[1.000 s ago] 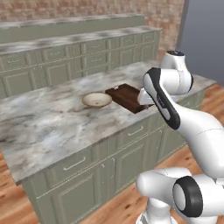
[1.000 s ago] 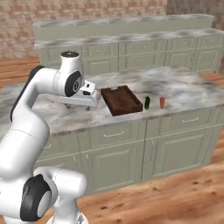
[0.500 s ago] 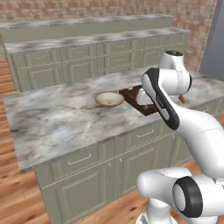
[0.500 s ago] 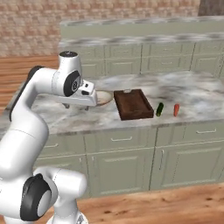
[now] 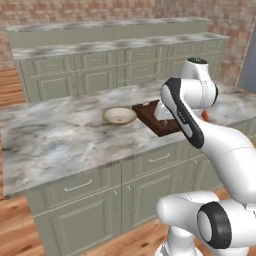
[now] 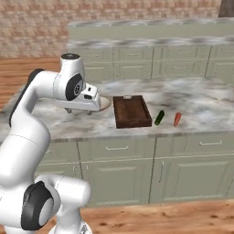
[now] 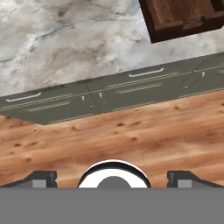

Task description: Place the two vegetables and bowl onto the tray for setting up a vegetable dip station.

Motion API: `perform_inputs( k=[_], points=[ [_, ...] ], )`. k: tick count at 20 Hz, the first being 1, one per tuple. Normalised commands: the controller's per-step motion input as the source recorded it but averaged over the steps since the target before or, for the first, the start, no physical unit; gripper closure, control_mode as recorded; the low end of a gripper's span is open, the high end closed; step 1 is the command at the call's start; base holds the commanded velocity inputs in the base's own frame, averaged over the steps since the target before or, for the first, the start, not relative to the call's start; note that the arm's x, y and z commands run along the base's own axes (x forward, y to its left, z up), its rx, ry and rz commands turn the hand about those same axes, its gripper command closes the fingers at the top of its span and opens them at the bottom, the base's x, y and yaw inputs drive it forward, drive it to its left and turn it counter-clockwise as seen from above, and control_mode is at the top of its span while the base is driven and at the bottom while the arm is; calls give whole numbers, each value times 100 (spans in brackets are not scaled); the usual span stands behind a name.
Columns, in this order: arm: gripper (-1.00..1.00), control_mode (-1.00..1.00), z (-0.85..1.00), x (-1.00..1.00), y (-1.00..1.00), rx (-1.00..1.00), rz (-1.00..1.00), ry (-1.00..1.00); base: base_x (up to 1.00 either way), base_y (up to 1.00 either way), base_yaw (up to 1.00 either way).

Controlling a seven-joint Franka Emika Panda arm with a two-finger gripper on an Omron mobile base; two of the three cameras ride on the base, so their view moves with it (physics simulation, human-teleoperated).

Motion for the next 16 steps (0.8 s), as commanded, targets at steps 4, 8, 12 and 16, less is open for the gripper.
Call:
perform_inputs(
  k=[4, 8, 12, 16],
  points=[
    [-100, 100, 0, 0, 0, 0, 0, 0, 14, -47, 18],
    [-100, 100, 0, 0, 0, 0, 0, 0, 18, -43, 21],
    [-100, 100, 0, 0, 0, 0, 0, 0, 21, -41, 22],
    [-100, 100, 0, 0, 0, 0, 0, 0, 18, -43, 21]
  ],
)
